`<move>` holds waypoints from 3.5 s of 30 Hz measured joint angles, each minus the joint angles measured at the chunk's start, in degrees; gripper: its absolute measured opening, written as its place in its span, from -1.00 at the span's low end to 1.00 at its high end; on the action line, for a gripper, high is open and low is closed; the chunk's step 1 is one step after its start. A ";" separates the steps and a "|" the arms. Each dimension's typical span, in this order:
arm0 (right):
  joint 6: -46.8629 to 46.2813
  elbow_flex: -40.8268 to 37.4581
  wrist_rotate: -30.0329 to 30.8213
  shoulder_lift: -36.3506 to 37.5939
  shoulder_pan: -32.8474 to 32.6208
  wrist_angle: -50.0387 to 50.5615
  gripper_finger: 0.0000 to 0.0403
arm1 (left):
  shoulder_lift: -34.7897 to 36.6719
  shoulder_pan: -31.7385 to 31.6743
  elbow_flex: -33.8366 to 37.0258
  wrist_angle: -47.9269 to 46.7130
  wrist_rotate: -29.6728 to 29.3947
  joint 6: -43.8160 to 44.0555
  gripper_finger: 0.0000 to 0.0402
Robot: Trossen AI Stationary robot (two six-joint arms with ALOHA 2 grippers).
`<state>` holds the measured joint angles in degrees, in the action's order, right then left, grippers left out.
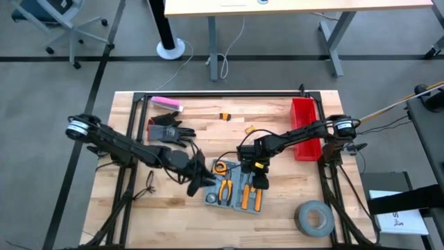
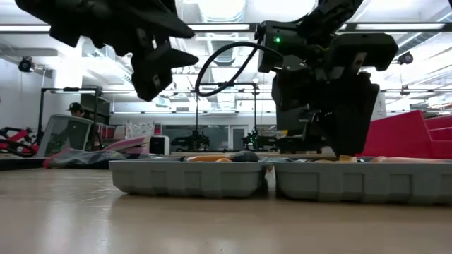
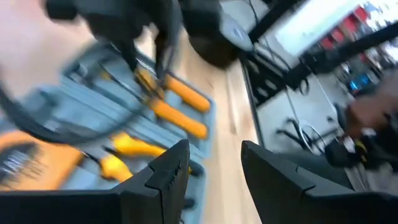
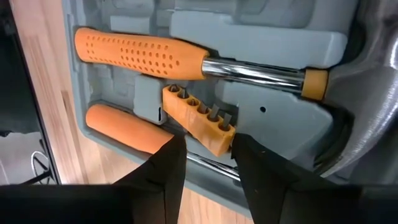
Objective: Prefit tool cases
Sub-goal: Put the bottom screwdriver bit set into the pre-fit tool case
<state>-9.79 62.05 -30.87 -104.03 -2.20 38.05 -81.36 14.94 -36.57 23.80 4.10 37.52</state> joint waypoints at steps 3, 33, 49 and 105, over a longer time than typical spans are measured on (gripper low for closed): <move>0.58 0.00 0.00 0.00 0.00 -0.01 -0.42 | -1.72 2.44 -2.17 -2.78 1.56 0.05 -0.24; 1.05 0.08 0.24 -0.20 0.22 -0.28 -0.46 | -29.01 8.54 -33.20 -41.95 -4.55 -4.65 -0.24; 1.36 0.75 -4.54 -0.39 -0.55 -1.06 -0.43 | -29.03 8.13 -33.18 -41.62 -7.98 -0.94 -0.24; 2.55 1.98 -3.37 -1.92 -4.10 -1.45 -0.58 | -29.03 7.02 -33.10 -43.96 -7.96 0.94 -0.24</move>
<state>-7.24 64.03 -34.24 -105.95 -6.29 36.60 -110.39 21.96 -69.67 -20.16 -3.86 38.46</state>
